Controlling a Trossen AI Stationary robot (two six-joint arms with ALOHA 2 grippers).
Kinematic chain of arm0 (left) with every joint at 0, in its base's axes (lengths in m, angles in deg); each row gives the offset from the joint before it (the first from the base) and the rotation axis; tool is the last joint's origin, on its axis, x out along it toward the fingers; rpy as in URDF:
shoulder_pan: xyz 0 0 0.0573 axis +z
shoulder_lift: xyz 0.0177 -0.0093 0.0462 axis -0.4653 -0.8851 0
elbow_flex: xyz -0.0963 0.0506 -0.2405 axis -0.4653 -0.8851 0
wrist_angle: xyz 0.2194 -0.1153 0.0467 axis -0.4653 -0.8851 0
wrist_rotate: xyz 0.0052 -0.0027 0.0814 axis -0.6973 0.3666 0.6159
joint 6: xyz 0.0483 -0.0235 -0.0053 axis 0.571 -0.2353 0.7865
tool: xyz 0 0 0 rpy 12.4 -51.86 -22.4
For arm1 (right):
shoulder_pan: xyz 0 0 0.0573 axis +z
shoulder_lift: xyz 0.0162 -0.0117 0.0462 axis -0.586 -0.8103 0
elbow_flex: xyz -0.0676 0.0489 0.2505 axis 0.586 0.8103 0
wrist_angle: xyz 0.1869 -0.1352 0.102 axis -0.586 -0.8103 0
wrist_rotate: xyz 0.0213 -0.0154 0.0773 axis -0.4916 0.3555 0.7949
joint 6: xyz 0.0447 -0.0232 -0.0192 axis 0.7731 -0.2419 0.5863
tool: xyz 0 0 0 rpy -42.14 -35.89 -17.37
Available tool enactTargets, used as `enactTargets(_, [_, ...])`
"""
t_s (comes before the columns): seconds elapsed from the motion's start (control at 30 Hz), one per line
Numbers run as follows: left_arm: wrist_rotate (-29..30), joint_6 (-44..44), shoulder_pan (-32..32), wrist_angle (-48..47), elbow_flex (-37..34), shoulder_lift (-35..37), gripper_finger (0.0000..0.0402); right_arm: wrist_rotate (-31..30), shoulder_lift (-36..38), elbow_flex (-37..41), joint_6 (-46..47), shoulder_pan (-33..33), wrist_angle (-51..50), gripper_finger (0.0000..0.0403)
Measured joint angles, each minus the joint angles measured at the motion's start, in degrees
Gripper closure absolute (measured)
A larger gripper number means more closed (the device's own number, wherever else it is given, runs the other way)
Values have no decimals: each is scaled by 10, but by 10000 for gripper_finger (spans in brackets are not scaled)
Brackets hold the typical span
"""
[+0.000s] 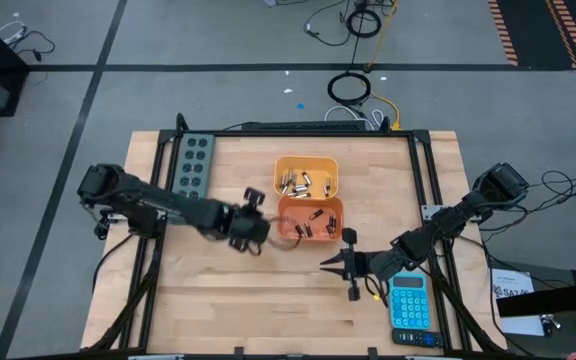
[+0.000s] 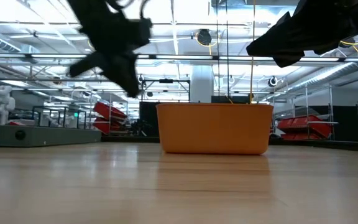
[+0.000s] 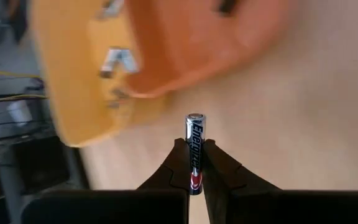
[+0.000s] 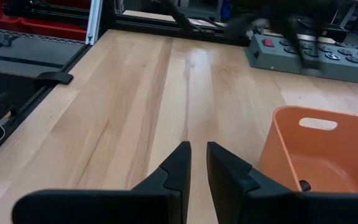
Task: Sort batteries
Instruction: Put the silver battery into the yellow bin, then return to Home Position
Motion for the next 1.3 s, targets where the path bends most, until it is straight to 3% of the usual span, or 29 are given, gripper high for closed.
enactTargets(0.2, [-1, 127, 103, 148, 1, -15, 382, 0, 0, 0, -3, 0, -1, 358])
enactTargets(0.33, [-55, 195, 160, 249, 1, -28, 379, 0, 0, 0, -9, 0, -3, 358])
enactTargets(0.53, [-111, 203, 206, 365, 1, -43, 312, 1, 0, 0, -9, 0, -12, 358])
enactTargets(0.73, [-115, 172, 215, 364, 1, -44, 242, 8, 0, 0, -9, 0, -10, 358])
enactTargets(0.97, [-120, 68, 199, 344, 1, -27, 236, 16, 13, 0, -4, -9, -9, 358])
enactTargets(1.1, [-127, 38, 177, 322, -11, 29, 238, 17, 54, 0, -7, -27, -19, 358])
enactTargets(1.3, [-111, -14, 140, 332, -104, 161, 238, 36, 132, 25, -61, -54, -17, 383])
